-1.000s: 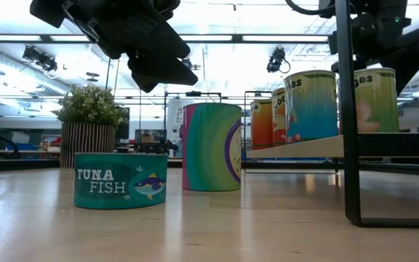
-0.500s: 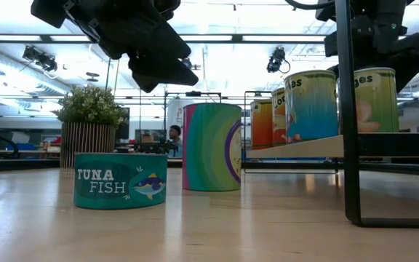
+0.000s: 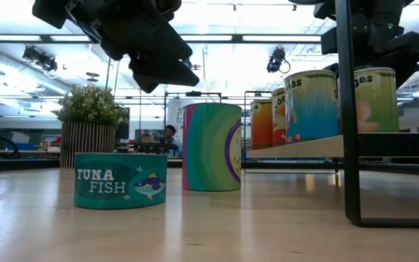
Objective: Pick and place cans onto a shelf
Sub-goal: Move the canned mixed vegetables in between the canned corn and canned oranges on the shelf
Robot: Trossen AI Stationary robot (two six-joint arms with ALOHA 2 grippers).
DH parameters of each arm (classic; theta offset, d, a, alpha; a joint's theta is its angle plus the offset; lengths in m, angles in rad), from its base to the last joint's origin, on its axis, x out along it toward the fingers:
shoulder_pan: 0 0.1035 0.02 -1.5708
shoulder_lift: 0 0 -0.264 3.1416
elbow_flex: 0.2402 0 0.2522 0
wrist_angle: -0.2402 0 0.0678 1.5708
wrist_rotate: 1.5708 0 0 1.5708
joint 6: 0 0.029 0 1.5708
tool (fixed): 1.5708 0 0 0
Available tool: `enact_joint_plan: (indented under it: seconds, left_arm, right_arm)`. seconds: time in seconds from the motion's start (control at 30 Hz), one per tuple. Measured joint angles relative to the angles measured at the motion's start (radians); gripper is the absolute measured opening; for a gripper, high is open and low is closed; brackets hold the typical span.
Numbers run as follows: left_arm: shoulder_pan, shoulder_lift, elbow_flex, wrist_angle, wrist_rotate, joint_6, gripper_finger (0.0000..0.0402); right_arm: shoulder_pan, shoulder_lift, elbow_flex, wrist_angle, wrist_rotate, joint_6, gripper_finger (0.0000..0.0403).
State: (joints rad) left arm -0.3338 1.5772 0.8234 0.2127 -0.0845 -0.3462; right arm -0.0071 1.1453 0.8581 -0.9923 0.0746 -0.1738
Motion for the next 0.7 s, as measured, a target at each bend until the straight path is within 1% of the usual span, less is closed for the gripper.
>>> enact_joint_plan:
  seconds: [0.13,0.43,0.53,0.7]
  left_arm:
    - [0.001,0.000,0.000,0.000,0.000,-0.001,0.0222]
    - [0.000,0.000,0.000,0.000,0.000,0.000,0.0222]
    - [0.004,0.000,0.000,0.000,0.000,0.000,0.0222]
    - [0.006,0.000,0.000,0.000,0.000,0.000,0.0222]
  right_arm:
    - [0.000,0.000,0.008,-0.011,0.000,-0.003,0.0348]
    - [0.001,-0.003,0.080,-0.074,0.014,0.036,0.0348]
    - [0.001,-0.003,0.108,-0.114,0.042,0.034,0.0348]
    - [0.001,-0.003,0.168,-0.179,0.047,0.056,0.0348]
